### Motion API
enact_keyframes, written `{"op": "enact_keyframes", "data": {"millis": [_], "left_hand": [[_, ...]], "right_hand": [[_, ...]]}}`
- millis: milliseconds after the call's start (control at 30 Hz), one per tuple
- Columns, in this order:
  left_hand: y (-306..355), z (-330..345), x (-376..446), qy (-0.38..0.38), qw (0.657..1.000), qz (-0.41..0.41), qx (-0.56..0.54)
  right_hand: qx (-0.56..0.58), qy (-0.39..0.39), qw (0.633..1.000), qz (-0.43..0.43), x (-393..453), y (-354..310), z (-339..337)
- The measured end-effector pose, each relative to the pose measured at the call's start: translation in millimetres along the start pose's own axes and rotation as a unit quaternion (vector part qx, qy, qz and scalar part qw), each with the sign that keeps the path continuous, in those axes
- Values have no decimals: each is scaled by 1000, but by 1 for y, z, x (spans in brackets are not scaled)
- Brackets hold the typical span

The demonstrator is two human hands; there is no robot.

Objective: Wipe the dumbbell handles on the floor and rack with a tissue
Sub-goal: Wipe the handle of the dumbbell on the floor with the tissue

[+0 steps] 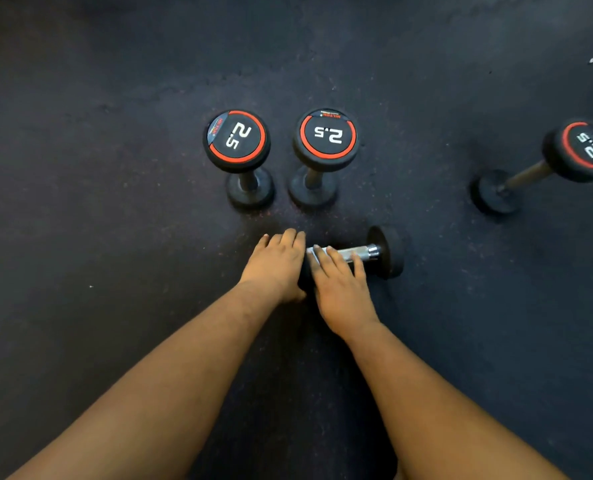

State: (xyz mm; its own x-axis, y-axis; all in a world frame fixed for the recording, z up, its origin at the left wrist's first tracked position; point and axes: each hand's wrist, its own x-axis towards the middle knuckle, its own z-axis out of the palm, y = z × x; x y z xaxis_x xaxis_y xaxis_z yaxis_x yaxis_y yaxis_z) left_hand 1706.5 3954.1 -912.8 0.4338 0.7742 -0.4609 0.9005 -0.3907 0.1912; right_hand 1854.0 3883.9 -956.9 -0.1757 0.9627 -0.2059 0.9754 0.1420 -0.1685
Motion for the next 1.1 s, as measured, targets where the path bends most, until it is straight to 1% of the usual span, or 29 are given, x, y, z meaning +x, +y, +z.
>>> {"op": "enact_keyframes", "data": {"millis": [133, 200, 267, 300, 467, 533, 667, 767, 867, 933, 1000, 1100], "left_hand": [[2, -2, 0, 3, 1000, -1, 2], [2, -1, -2, -11, 1000, 0, 3], [0, 0, -2, -19, 1000, 0, -4], [0, 0, -2, -23, 1000, -1, -7], [2, 1, 2, -28, 999, -14, -14], [1, 0, 3, -30, 999, -16, -13], [1, 4, 1, -33, 999, -7, -9], [1, 8, 2, -31, 999, -16, -13], [1, 4, 3, -31, 999, -13, -9], [1, 3, 1, -32, 999, -6, -5], [0, 4, -1, -28, 1000, -1, -2], [1, 9, 0, -24, 1000, -5, -12]], "right_hand": [[17, -27, 999, -12, 26, 4, -13], [29, -26, 999, -10, 8, 5, -4], [13, -8, 1000, 1, -17, 3, 5], [5, -13, 1000, 8, -21, 2, 8], [42, -39, 998, 12, 21, 3, -7], [46, -44, 998, 2, 19, 7, -8], [18, -6, 1000, -4, -19, 11, 7], [23, 1, 1000, -4, -1, 15, 7], [25, -25, 999, -9, 24, 17, -5], [23, -18, 999, -18, 15, 21, -5], [19, 5, 1000, -21, -6, 22, 2], [8, 15, 1000, -6, -14, 20, 10]]}}
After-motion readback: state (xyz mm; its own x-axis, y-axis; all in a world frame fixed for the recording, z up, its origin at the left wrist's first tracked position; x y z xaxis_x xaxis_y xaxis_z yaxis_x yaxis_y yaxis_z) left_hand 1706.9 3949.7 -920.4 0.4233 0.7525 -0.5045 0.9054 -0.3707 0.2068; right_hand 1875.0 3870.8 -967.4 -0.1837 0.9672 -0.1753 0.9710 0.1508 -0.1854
